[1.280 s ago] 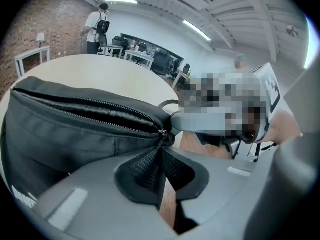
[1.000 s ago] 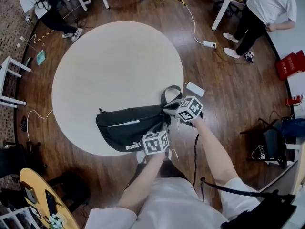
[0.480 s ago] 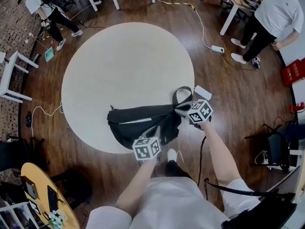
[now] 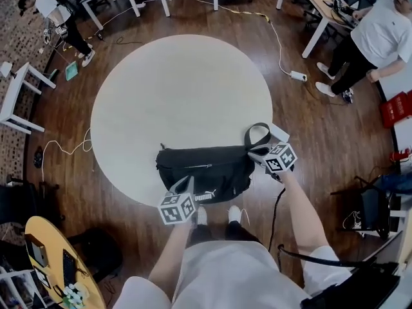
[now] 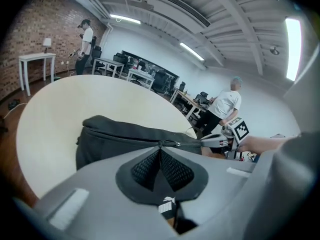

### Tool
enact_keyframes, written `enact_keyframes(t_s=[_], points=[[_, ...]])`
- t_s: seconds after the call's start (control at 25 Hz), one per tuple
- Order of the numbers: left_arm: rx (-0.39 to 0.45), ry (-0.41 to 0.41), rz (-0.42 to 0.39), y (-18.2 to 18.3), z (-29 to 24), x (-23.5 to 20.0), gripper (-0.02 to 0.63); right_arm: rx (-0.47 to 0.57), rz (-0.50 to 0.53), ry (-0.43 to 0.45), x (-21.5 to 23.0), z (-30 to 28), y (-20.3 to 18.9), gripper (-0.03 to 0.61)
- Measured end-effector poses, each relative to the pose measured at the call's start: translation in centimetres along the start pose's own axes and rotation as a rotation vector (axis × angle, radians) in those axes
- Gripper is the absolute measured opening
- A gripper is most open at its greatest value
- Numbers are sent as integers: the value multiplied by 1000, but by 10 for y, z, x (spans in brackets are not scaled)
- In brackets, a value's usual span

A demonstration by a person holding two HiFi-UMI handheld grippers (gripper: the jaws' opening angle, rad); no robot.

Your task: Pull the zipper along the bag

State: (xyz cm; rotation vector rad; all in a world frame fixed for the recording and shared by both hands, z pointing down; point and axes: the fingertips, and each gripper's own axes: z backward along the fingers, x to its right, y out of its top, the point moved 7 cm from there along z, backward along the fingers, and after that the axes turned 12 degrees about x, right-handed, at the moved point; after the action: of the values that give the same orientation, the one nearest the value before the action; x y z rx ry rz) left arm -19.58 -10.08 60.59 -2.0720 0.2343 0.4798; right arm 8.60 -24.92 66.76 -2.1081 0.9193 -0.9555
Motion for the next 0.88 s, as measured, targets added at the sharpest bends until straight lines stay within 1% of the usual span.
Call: enact_keyframes(t_s=[0.32, 0.52, 0.72, 0.88], points=[[49, 146, 12, 27, 34, -98, 21, -4, -20, -64, -2, -1, 0, 2], [55, 226, -4, 41, 39, -153, 21, -11, -35, -100, -3, -1, 0, 2], [0, 240, -69, 39, 21, -196, 21, -18, -46, -136, -6, -3, 0, 2], [-40, 246, -67, 30, 5, -222, 21, -18, -48, -171, -8, -3, -4, 2]])
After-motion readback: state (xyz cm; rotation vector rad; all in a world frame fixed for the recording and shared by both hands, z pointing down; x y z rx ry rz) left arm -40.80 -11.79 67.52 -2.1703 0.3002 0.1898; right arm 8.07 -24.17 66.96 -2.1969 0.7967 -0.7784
